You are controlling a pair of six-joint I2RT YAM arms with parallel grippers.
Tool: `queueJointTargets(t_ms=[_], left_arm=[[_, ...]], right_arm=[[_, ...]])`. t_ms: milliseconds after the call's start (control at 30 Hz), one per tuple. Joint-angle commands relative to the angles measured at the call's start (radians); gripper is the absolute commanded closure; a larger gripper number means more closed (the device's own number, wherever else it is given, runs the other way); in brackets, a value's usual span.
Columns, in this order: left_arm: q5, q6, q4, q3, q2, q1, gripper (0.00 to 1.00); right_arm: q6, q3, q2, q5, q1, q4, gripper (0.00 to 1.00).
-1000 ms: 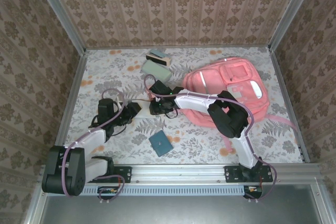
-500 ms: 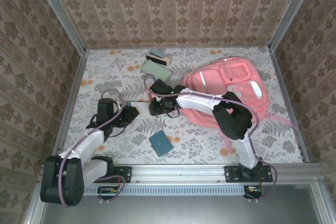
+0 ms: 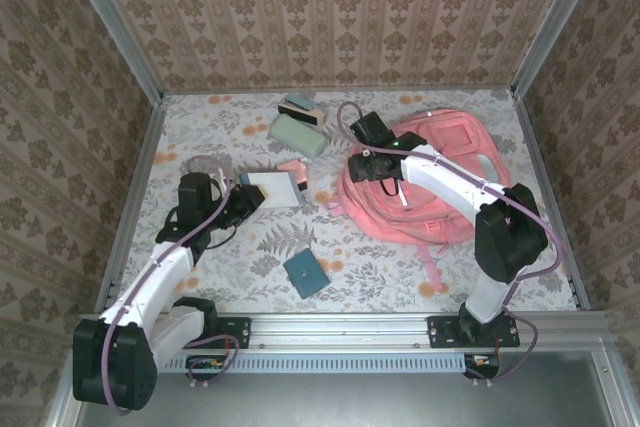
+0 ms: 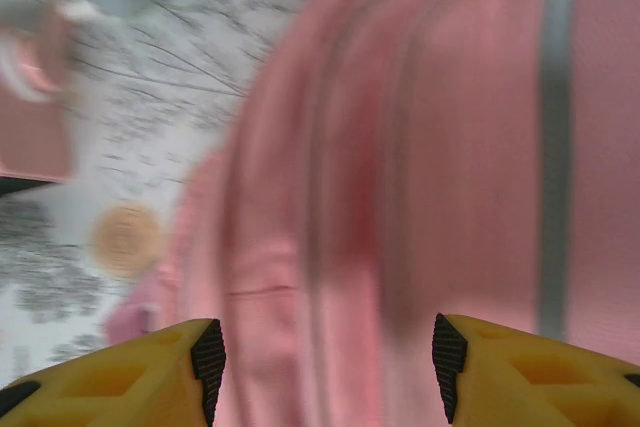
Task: Pack the student bag
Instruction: Open the student bag at the center of the table.
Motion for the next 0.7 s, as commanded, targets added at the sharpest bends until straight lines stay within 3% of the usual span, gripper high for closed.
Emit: queueJointTargets(t_ms=[0,233,367,500,567,667], left_arm=[[-0.011,-0.002,-0.021,0.043,-0.022,-0.012,1.0],[-0.014,-0.003,-0.032,0.048,-0.04,-0.015,1.0],[-0.014,-0.011,-0.031,0.051,-0.048,-0.02,1.0],[-0.024,-0.044,0.016,0.049,-0.041,-0.042,1.0],[-0.042,-0.061,0.039,0.053,-0.032,-0.067,1.0],[-0.071,-0.088,0.089,0.064,-0.003,-0.109,1.0]], right_arm=[[-0.047,-0.019,0.038,0.068,-0.001,-0.062,0.39],[-0.052,-0.04,0.099,0.074,-0.01,-0.047,0.44],[-0.057,-0.048,0.113,0.086,-0.016,-0.042,0.56],[-0.073,-0.041,0.084,0.097,-0.026,-0.045,0.89],[-0.081,-0.029,0.053,0.095,-0.026,-0.049,0.99],[-0.088,0.008,0.002,0.087,-0.026,-0.067,1.0]])
